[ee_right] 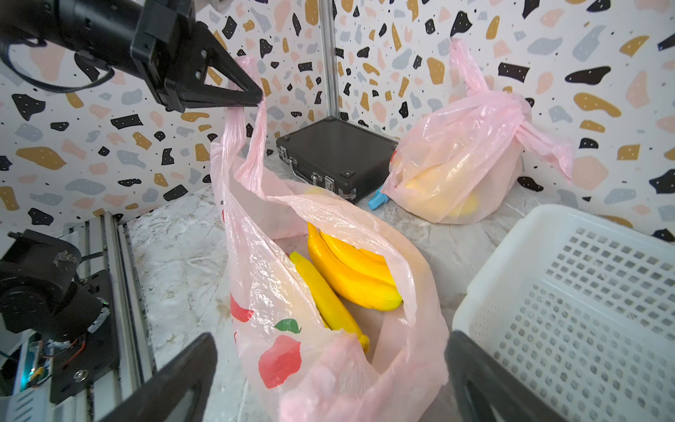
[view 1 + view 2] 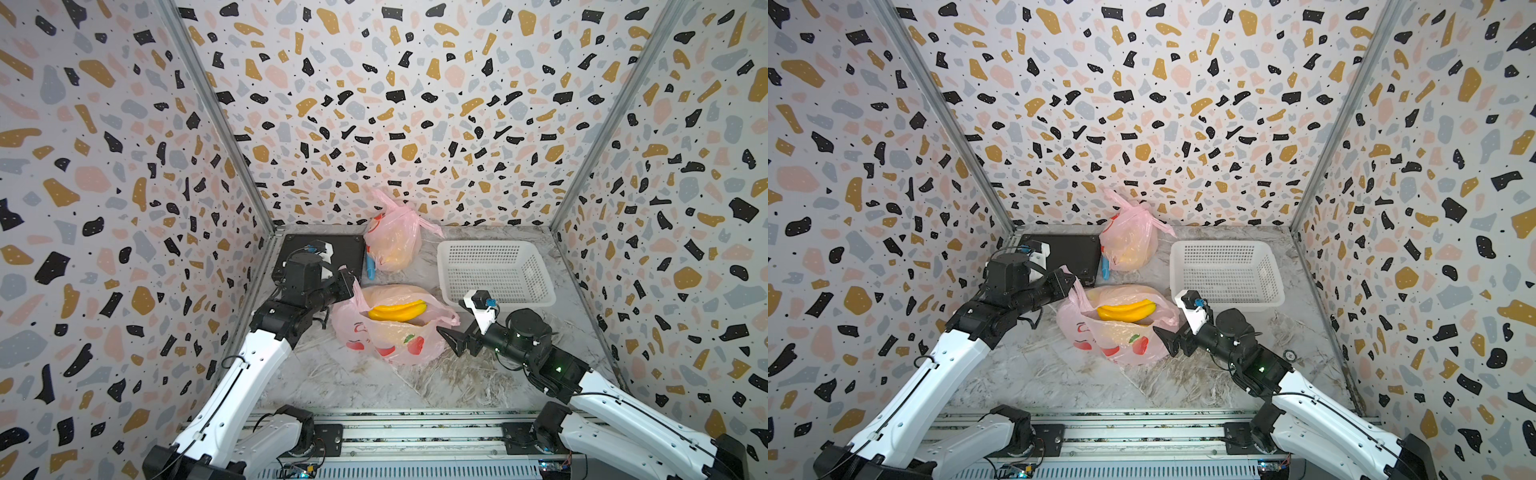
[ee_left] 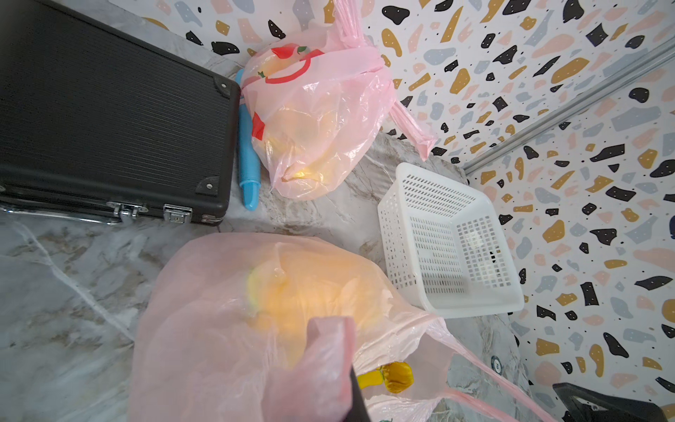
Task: Place the banana into a plastic bag & tie a knot
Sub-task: Adjust the plastic bag at the center of the board.
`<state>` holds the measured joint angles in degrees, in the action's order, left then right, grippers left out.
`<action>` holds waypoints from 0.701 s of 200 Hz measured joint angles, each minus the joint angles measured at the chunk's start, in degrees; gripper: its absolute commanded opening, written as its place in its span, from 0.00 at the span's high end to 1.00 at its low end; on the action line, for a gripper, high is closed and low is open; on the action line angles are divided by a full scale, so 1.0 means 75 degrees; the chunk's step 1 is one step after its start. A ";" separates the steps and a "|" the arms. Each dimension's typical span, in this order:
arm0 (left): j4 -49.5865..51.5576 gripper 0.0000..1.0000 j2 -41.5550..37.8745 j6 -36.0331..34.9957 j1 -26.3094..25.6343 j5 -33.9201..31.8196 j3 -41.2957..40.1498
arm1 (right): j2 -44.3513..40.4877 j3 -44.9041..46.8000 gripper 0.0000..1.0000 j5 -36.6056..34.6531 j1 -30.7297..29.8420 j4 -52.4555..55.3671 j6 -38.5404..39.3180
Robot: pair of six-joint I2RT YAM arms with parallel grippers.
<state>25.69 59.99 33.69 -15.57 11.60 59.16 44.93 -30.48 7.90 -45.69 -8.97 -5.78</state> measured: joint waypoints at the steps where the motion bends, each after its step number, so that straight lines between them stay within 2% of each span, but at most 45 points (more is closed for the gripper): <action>1: -0.0003 1.00 0.0017 -0.0006 0.0015 -0.0003 0.0009 | 0.0012 0.0029 0.01 0.0000 0.0000 -0.0064 0.0023; 42: 0.0006 1.00 0.0306 -0.0082 0.0280 0.0067 0.0152 | 0.0679 0.0466 0.00 -0.0087 0.0029 -0.1384 0.0673; 86: 0.0003 1.00 0.0367 -0.0166 0.0481 0.0251 0.0204 | 0.1851 0.0568 0.02 -0.0137 0.0201 -0.2763 0.0863; 116: 0.0000 1.00 0.0370 -0.0198 0.0551 0.0385 0.0204 | 0.2600 0.0618 0.16 -0.0108 0.0294 -0.3456 0.0863; 133: 0.0000 1.00 0.0370 -0.0207 0.0571 0.0431 0.0204 | 0.2876 0.0609 0.29 -0.0044 0.0300 -0.3646 0.0854; 140: 0.0003 1.00 0.0370 -0.0207 0.0574 0.0463 0.0204 | 0.2943 0.0597 0.37 0.0003 0.0300 -0.3681 0.0825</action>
<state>25.71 62.76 32.14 -11.27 15.07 60.69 67.00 -26.00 7.92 -43.44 -36.58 0.40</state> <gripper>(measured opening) 0.047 0.730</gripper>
